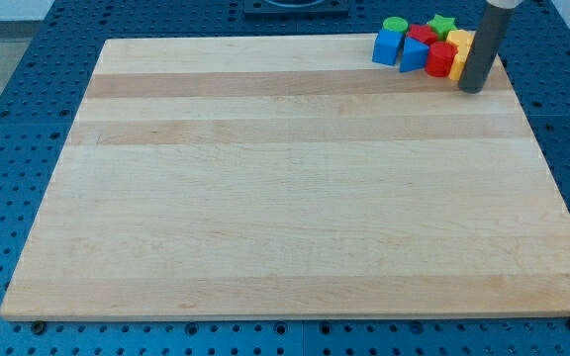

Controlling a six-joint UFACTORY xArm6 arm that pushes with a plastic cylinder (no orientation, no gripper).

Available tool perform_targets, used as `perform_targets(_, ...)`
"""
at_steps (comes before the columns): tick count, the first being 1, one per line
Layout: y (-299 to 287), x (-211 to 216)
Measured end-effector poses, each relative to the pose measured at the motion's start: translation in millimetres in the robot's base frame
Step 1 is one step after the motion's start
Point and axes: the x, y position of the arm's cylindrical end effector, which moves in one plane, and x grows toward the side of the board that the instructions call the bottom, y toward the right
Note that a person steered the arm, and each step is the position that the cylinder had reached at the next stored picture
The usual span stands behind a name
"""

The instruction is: Slide the green star left a bit along with group of block

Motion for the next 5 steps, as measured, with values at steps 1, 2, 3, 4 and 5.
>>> perform_targets(1,12,7)
perform_targets(2,84,7)
perform_targets(3,108,-15)
perform_targets(4,96,-86)
perform_targets(5,68,-123)
